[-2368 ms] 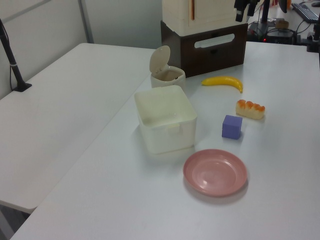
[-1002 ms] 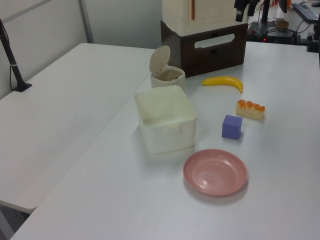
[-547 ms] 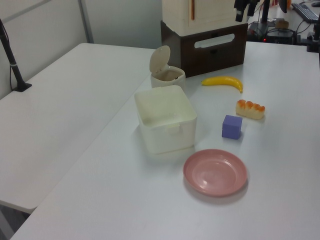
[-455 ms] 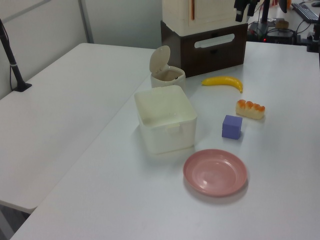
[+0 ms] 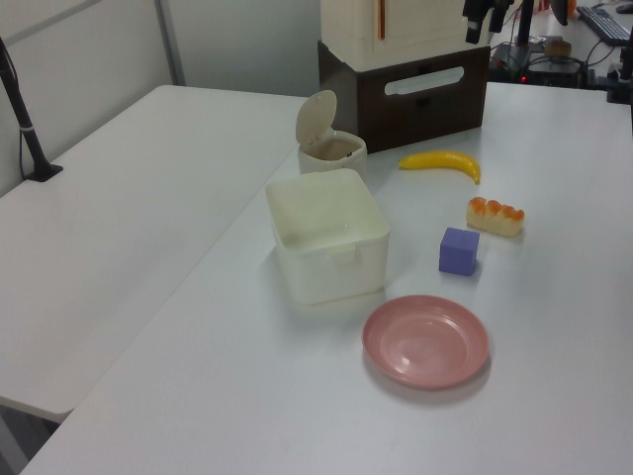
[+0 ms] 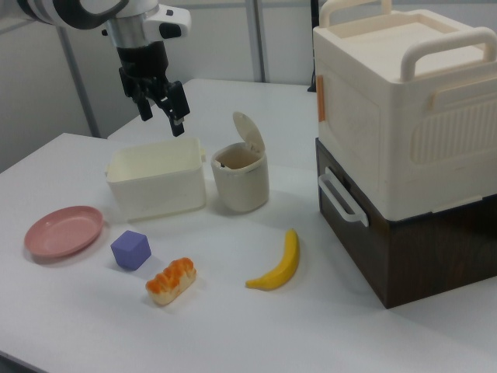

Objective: Close the trash can
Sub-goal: 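Move the gripper over the cream trash can's raised flip lid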

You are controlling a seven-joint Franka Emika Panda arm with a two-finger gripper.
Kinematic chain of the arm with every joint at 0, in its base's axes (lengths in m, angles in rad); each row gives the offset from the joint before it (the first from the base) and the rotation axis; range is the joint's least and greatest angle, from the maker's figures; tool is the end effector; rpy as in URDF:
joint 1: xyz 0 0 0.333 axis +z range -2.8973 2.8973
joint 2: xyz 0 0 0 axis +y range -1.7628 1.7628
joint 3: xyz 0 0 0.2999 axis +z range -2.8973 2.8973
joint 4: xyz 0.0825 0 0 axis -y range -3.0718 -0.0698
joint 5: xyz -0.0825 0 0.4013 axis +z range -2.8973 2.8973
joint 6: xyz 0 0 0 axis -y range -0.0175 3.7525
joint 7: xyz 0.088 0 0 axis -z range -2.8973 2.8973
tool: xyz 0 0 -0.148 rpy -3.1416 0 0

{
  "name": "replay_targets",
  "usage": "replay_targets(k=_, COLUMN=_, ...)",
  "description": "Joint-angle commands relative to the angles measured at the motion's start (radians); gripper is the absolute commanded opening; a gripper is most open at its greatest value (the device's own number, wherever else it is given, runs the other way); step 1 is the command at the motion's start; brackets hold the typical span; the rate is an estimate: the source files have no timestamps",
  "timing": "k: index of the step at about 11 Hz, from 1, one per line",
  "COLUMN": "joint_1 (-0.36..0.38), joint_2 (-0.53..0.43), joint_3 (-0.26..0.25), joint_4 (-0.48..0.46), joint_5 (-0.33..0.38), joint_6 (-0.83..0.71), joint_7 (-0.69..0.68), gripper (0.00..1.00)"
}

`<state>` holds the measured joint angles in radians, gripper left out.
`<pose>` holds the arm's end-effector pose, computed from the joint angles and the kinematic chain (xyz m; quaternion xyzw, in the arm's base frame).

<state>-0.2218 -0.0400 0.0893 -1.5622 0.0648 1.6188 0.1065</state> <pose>0.5655 -0.0651 0.5992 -0.9913 0.1190 -0.0486 0.0300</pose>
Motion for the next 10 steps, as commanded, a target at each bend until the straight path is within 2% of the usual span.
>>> replay_targets(k=1, joint_1=0.024, joint_2=-0.008, joint_3=-0.003, joint_4=-0.010, joint_5=-0.011, joint_6=0.004, joint_7=0.025, gripper=1.00)
replay_targets(k=4, joint_1=0.039, joint_2=0.038, joint_3=0.043, joint_4=-0.009, joint_5=-0.086, joint_6=0.079, joint_7=0.025, gripper=0.82)
replay_targets(k=5, joint_1=0.045, joint_2=0.052, joint_3=0.043, joint_4=-0.006, joint_5=-0.089, joint_6=0.145, joint_7=0.030, gripper=0.67)
replay_targets(k=6, joint_1=0.048, joint_2=0.083, joint_3=0.043, joint_4=0.020, joint_5=-0.091, joint_6=0.189, joint_7=0.030, gripper=0.31)
replay_targets(k=7, joint_1=0.058, joint_2=0.116, joint_3=0.043, joint_4=0.046, joint_5=-0.092, joint_6=0.208, joint_7=0.030, gripper=0.00)
replay_targets(k=8, joint_1=0.068, joint_2=0.155, joint_3=0.043, joint_4=0.079, joint_5=-0.097, joint_6=0.245, joint_7=0.030, gripper=0.00)
replay_targets(k=10, joint_1=0.094, joint_2=0.224, joint_3=0.041, joint_4=0.083, joint_5=-0.120, joint_6=0.405, joint_7=0.028, gripper=0.00)
